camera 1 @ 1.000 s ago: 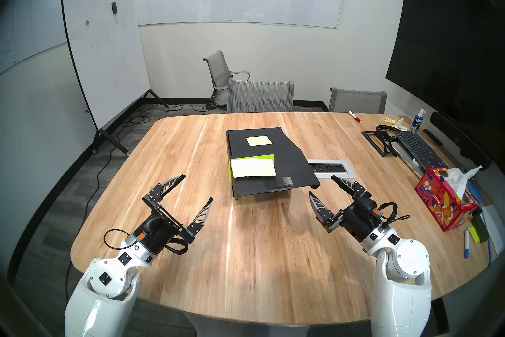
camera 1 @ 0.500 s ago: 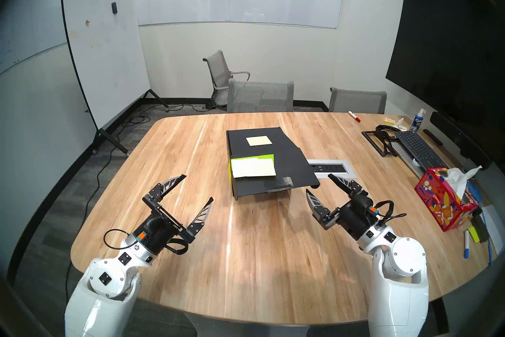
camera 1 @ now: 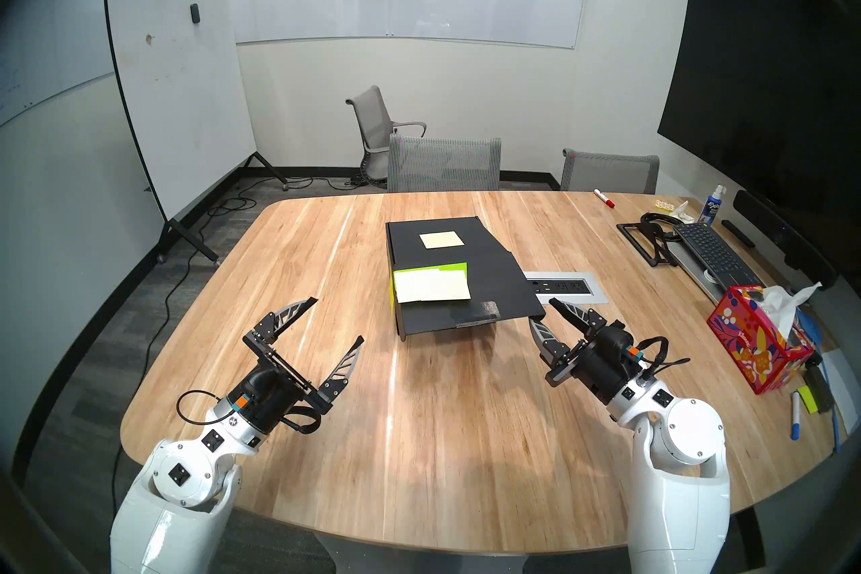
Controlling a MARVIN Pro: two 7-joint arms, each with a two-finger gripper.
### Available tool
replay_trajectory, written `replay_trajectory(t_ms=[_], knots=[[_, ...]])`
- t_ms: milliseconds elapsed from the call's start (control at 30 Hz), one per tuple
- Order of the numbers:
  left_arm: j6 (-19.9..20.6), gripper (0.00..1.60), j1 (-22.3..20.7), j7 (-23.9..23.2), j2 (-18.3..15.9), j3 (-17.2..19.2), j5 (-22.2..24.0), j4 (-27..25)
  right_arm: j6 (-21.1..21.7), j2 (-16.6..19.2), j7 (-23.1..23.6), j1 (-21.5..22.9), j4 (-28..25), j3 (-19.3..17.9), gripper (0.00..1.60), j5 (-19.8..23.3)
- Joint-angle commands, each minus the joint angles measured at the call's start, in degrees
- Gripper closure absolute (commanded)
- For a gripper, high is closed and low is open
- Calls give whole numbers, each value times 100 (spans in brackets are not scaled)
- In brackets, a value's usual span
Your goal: Open the box and place the mouse inside
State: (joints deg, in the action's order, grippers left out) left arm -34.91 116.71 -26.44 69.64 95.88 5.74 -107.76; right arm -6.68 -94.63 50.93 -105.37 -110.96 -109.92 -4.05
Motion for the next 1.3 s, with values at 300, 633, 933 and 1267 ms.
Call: replay_trajectory(t_ms=[300,633,933,1267], knots=[[-18,0,-8,-16,-11,-6,-1,-126,22,23,23,113,-60,34,48,77],[-18,0,-8,-17,-10,-5,-1,-126,50,32,-20,195,38,127,28,43],[-19,0,-9,-18,-9,-5,-1,-125,144,72,-137,328,136,261,42,18],[-19,0,-9,-18,-8,-4,-1,-125,212,100,-213,468,255,312,30,7]])
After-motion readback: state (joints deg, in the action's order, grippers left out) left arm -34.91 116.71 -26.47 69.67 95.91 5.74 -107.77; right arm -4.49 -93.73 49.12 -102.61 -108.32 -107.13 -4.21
